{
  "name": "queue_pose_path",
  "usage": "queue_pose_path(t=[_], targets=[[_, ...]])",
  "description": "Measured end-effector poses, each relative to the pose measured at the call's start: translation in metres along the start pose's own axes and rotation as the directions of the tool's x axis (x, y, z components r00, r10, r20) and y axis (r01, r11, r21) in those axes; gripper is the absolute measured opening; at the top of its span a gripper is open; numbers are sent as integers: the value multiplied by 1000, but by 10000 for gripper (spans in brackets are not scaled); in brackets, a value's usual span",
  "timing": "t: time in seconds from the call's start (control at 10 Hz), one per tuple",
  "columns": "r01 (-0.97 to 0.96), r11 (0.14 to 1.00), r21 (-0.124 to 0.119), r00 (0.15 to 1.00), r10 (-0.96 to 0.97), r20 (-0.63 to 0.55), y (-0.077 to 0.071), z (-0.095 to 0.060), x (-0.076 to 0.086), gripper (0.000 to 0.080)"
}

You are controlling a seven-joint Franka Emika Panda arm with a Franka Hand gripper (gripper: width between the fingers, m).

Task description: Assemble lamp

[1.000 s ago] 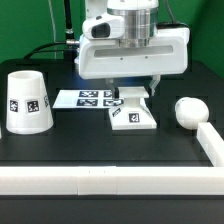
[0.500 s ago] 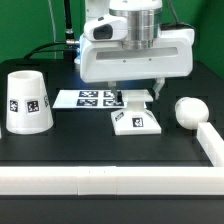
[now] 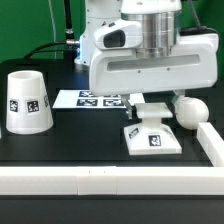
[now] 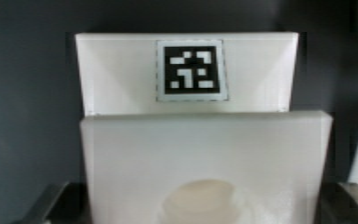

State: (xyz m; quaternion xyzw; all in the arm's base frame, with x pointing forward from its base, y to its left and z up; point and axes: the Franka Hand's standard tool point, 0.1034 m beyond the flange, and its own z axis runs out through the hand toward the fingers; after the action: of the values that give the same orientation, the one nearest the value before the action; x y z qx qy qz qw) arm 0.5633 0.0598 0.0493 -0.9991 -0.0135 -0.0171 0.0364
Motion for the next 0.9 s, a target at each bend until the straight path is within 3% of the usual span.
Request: queue_pose_path(t=[0.3,0.6,0.9], targets=[[-14,1000,11,999,14,-31,-18,1,33,534],[-15,1000,21,999,16,-43,-27,2,48,534],[-19,1000,22,999,20,-50,-26,2,58,534]])
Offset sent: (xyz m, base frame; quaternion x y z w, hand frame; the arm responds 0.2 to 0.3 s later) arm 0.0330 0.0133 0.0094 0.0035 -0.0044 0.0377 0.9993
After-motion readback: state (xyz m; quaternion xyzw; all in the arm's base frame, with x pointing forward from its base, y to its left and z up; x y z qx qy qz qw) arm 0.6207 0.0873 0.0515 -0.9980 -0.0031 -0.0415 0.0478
